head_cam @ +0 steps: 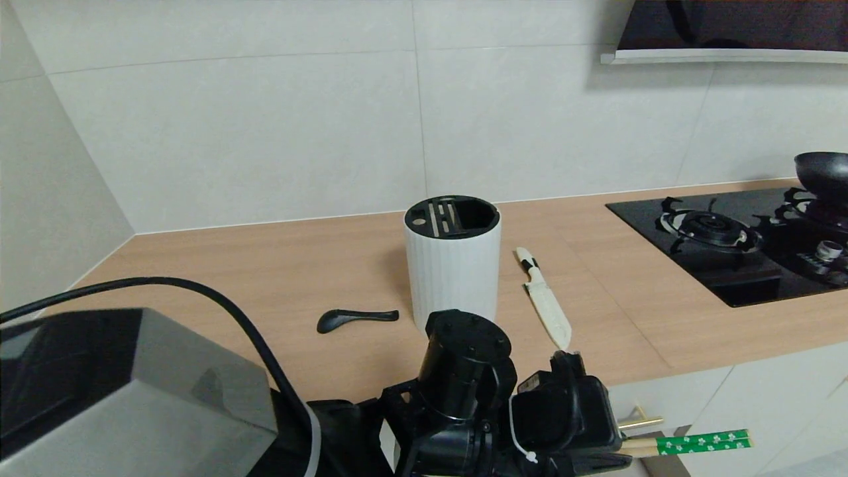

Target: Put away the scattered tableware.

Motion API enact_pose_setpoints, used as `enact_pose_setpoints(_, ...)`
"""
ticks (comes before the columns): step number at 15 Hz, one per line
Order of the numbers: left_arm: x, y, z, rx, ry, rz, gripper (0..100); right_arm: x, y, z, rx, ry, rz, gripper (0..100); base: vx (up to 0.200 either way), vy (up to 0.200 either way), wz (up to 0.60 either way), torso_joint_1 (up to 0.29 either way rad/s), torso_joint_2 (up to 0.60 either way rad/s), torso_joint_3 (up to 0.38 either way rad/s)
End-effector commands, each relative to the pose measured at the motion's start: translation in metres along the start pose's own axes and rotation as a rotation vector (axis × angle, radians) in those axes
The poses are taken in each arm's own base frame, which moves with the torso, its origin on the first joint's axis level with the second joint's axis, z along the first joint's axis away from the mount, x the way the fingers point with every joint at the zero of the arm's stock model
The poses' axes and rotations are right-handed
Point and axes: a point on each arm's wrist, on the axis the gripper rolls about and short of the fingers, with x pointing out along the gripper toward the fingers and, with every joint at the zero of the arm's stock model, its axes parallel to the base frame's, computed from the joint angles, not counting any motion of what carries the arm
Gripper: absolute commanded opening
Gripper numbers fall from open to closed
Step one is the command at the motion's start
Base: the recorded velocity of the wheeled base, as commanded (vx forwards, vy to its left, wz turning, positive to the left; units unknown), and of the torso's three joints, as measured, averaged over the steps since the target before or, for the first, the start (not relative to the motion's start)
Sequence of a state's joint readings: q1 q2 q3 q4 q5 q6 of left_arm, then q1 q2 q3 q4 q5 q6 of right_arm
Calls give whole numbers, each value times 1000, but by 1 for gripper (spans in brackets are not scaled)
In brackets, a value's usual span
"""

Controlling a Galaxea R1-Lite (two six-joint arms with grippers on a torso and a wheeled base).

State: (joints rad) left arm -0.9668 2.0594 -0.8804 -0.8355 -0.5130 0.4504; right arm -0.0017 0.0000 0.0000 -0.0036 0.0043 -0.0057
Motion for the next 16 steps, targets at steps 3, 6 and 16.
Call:
enact_pose_setpoints(3, 2, -18, 13, -121, -16, -17, 0, 0, 0, 0, 0, 2, -1, 100, 0, 0, 0, -222, 543, 326)
enact_pose_setpoints(6, -1, -32, 21, -227, -40, -31, 0, 0, 0, 0, 0, 1, -1, 100, -67, 0, 0, -137, 370, 227)
enact_pose_setpoints(16, 9, -30, 24, -318, -55, 85, 0, 0, 0, 0, -2, 2, -1, 100, -80, 0, 0, -8, 27, 14)
